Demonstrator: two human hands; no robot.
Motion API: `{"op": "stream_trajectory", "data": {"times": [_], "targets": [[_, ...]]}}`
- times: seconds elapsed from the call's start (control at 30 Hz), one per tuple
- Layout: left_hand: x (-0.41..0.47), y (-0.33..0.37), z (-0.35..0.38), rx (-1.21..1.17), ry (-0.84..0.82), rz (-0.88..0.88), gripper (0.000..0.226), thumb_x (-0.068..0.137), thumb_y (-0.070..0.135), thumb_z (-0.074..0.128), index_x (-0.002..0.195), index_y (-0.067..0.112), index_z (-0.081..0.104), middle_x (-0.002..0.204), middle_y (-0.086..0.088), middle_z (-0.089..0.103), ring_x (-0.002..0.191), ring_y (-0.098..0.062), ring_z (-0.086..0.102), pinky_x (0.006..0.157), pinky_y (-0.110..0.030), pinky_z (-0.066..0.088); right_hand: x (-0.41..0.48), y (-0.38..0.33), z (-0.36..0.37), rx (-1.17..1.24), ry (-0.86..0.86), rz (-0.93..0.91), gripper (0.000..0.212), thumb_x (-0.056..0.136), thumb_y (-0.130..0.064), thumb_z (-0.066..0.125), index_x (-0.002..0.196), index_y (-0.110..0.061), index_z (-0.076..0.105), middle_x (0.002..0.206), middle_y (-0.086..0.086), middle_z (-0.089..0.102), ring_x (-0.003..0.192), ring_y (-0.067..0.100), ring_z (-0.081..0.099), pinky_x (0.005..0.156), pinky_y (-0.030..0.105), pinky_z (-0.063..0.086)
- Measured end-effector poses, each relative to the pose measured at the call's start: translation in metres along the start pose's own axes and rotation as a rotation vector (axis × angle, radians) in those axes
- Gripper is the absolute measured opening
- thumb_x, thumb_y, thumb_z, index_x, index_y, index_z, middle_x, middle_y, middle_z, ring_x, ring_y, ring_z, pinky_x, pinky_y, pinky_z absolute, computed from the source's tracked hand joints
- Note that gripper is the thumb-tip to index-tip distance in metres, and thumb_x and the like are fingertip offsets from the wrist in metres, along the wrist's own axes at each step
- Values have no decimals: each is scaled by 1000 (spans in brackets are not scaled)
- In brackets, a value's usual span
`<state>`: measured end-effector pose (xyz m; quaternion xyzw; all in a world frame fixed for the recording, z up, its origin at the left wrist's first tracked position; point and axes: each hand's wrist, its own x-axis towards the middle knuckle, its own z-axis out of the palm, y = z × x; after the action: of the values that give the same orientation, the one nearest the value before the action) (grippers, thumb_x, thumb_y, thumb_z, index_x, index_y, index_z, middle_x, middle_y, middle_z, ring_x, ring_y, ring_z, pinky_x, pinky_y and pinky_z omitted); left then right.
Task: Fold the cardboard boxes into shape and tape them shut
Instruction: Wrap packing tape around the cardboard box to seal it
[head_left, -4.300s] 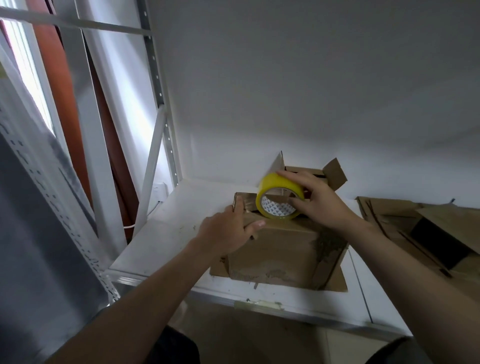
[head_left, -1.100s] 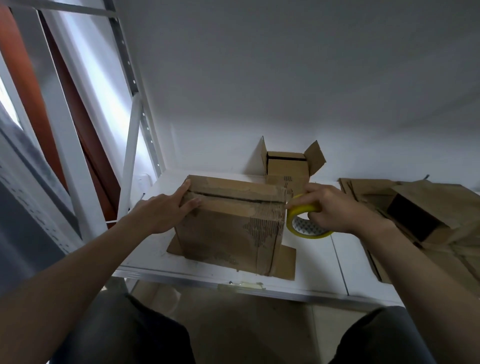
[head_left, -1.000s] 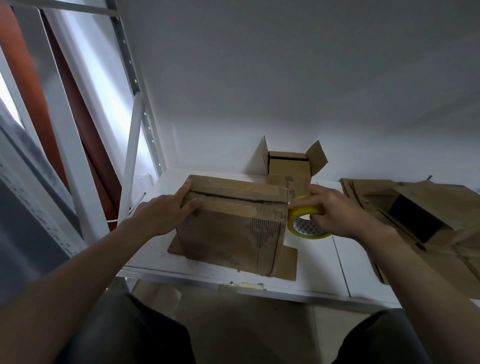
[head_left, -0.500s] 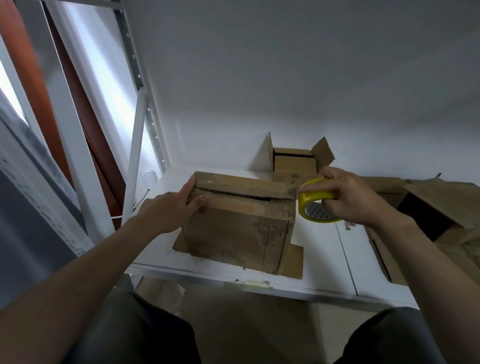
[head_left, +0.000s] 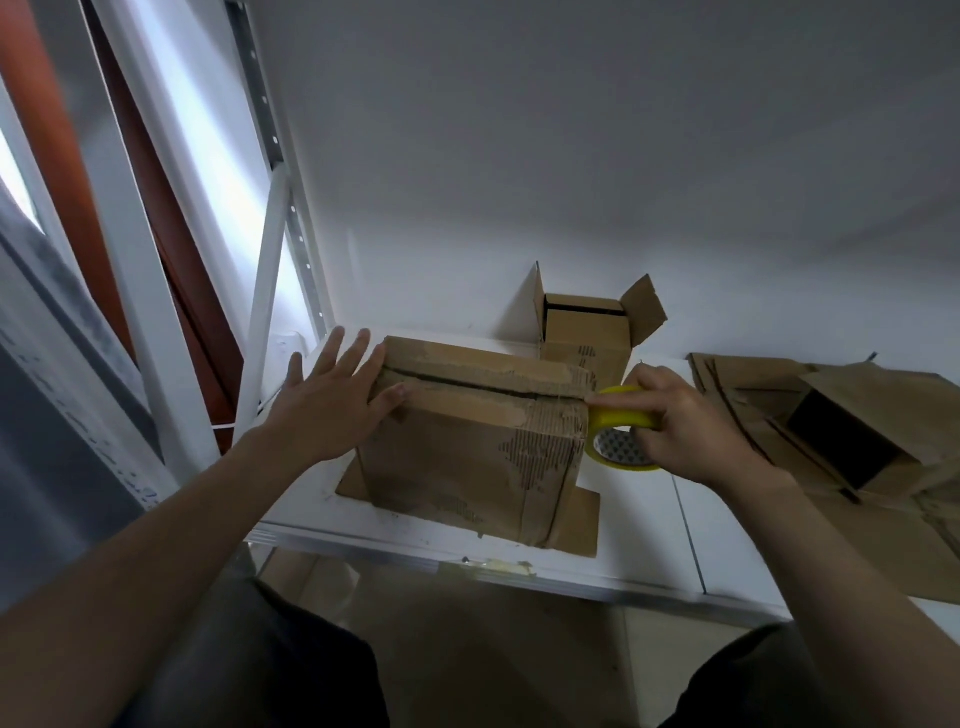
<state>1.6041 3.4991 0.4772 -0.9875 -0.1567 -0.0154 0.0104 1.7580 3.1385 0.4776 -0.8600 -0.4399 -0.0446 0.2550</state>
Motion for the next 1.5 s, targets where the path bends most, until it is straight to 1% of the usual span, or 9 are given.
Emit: {"op": "stream_trajectory", "data": {"times": [0.33,0.5,0.63,0.8,0.9,1.03,1.17,1.3,1.5], "targets": [[-15,50,4,-41,46,142,104,79,78,-9,160,21,19,170,2,9,156,-16,3,125,-55,-3,-2,0,9,46,40,13,71,78,18,57,126,-33,69,90,-7,45,90,14,40,73,15,33],[-10,95,0,-44,58,212,102,85,77,-3,159,12,22,168,-8,16,155,-21,12,125,-56,10,-2,-1,11,36,45,24,71,78,17,56,127,-34,69,94,-21,42,91,5,37,76,9,31],[-7,141,0,-13,54,306,98,90,74,2,158,6,24,166,-16,16,154,-30,17,124,-55,17,-3,-3,12,37,91,-18,72,73,23,58,126,-24,71,93,-24,40,99,-21,38,79,-2,31],[4,177,6,-100,60,372,83,99,70,21,160,13,19,169,-12,11,156,-26,9,125,-55,6,-6,-5,8,6,58,13,66,79,16,61,132,-23,66,94,-24,36,99,-24,36,78,-2,30],[6,170,7,-101,95,420,76,101,66,26,160,18,21,169,-4,11,156,-22,11,124,-57,8,-10,-10,4,-1,-25,36,68,85,6,63,142,-31,56,97,-23,35,97,-17,38,78,1,31],[5,141,4,-169,35,545,67,104,58,32,160,24,20,168,8,9,155,-17,9,123,-57,5,-16,-22,3,-52,-127,31,61,96,-27,64,151,-42,41,113,-5,49,107,13,44,93,30,42],[2,103,-3,-192,-73,604,61,106,50,33,161,30,15,167,15,6,154,-10,4,121,-57,1,-17,-44,-2,-5,-151,32,62,89,-69,39,144,-43,52,113,-9,55,108,10,45,93,33,41],[-8,79,-9,-168,-125,645,55,108,41,34,159,39,12,166,19,9,155,-10,5,119,-60,2,0,-59,7,122,-23,-9,47,97,-57,42,130,-36,67,107,-8,56,107,9,48,89,29,42],[-17,41,-24,-229,-94,634,45,108,24,43,152,34,41,159,13,37,150,-11,27,121,-37,6,32,-65,42,262,-145,37,35,106,-41,42,134,-39,63,151,-20,44,134,-3,38,107,29,37]]}}
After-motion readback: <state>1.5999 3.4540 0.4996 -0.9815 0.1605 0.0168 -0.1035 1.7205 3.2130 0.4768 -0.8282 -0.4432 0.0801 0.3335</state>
